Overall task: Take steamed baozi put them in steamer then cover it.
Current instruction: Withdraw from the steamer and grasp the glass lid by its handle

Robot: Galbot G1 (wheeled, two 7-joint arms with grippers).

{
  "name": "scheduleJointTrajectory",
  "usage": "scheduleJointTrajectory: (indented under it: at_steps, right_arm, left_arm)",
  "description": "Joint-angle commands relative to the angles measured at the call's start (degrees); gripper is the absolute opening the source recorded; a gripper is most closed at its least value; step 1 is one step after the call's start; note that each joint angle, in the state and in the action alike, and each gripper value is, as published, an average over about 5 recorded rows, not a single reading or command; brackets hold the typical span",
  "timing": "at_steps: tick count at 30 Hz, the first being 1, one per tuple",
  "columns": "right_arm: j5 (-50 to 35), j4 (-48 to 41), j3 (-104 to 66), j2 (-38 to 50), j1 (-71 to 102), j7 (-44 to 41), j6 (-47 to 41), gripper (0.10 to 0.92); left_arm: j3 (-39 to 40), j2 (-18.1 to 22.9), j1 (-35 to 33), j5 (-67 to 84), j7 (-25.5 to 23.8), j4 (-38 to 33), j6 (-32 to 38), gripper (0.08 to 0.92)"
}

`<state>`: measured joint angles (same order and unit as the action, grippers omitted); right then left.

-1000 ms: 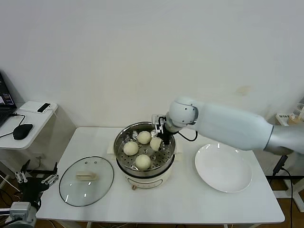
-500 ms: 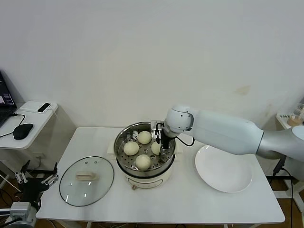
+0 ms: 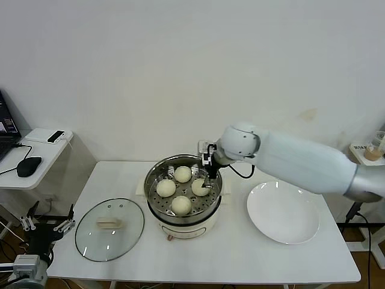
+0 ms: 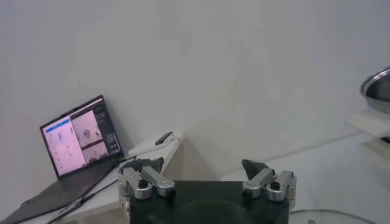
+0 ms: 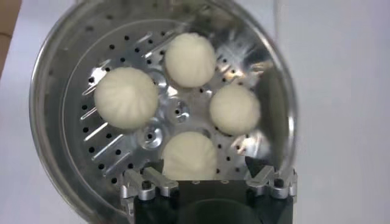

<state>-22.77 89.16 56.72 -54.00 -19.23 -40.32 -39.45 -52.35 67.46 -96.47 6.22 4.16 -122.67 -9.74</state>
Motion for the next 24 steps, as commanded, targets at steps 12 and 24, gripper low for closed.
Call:
scheduleJointTrajectory:
  at_steps: [12,24]
  right_arm:
    - [14.7,17.4,-72.6,2.3,72.2,34.3,38.0,0.823]
    - [15.7,21.7,-104.5,-21.0,101.9,28.4,50.9,0.823]
  left_arm:
    - [1.8,0.8,0.9,-0.7,1.1,2.1,1.7,0.823]
    - [3.9,1.8,1.7,-25.6,1.8,8.5,9.5,0.823]
